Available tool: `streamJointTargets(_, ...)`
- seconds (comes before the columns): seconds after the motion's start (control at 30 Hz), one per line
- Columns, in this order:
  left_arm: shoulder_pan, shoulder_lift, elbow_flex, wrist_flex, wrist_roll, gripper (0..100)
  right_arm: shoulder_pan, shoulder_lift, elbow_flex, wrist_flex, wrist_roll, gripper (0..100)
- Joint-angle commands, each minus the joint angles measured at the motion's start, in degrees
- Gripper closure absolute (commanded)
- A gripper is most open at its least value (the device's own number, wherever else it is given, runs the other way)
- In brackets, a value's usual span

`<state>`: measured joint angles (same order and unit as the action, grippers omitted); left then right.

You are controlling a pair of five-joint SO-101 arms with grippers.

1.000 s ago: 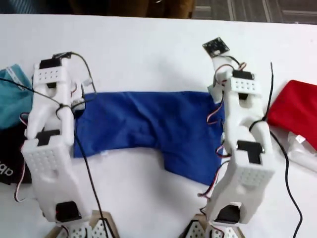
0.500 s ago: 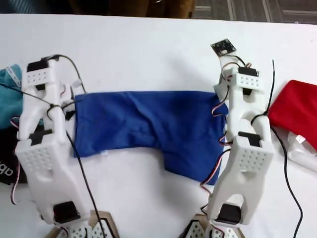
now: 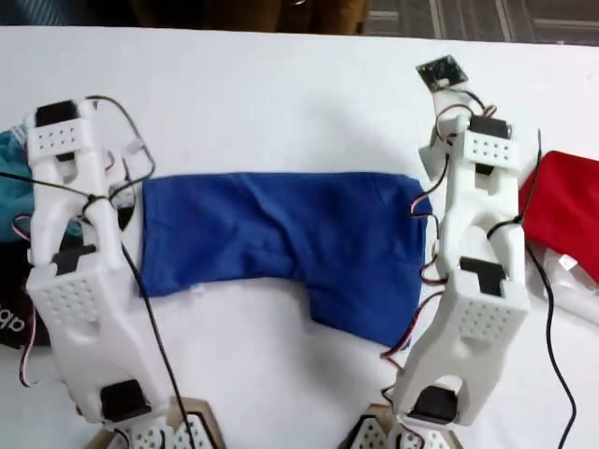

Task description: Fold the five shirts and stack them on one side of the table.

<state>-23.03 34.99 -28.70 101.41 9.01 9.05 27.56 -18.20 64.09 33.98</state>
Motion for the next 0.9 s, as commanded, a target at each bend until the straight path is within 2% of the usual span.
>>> streamJointTargets(0.0,2.8,-7.3,0.0,1.1,3.0,96,-1.3,-6.5,-2.1,4.3,-0.1,98.0)
streamJointTargets(0.17,10.7,-15.6,8.8,1.0,4.8,95,-2.4,-6.9,-2.1,9.7,-0.4,98.0)
streamJointTargets(0.3,14.2,-15.6,16.2,0.0,4.7,95,-3.9,-6.8,-2.0,12.1,-0.4,98.0)
streamJointTargets(0.47,12.4,-8.3,19.6,-4.3,4.7,95,-5.3,-6.8,-2.0,12.1,-0.4,98.0)
streamJointTargets(0.67,9.6,1.8,19.3,-3.2,2.5,95,-6.5,-6.8,-2.0,11.8,-0.4,98.0)
streamJointTargets(0.87,7.7,4.9,19.4,-0.9,1.1,95,-5.9,-6.8,-2.0,11.8,-0.4,98.0)
